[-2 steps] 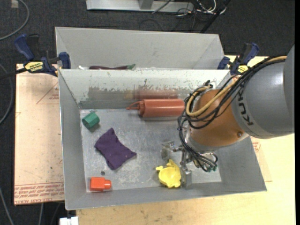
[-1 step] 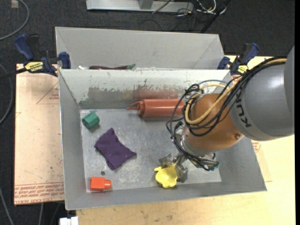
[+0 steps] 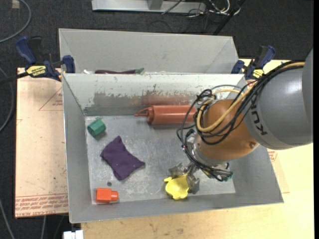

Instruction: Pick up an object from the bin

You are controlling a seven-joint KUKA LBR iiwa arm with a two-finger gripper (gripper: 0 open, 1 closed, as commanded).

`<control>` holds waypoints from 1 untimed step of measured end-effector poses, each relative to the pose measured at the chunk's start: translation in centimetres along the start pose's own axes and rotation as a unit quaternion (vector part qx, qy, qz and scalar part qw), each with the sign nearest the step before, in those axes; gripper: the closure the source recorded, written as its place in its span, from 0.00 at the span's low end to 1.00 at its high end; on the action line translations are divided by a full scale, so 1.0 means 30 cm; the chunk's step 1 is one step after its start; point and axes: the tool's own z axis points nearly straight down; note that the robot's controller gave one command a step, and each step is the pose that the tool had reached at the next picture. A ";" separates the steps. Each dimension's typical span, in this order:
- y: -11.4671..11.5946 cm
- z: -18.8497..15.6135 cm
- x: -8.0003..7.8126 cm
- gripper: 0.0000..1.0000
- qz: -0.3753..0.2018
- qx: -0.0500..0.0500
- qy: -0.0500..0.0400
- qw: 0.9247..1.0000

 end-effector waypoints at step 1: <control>-0.006 -0.337 -0.043 1.00 -0.068 0.000 -0.001 0.998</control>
Offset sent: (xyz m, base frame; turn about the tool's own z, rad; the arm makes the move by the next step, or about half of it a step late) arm 0.0000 0.0000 0.0000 0.0000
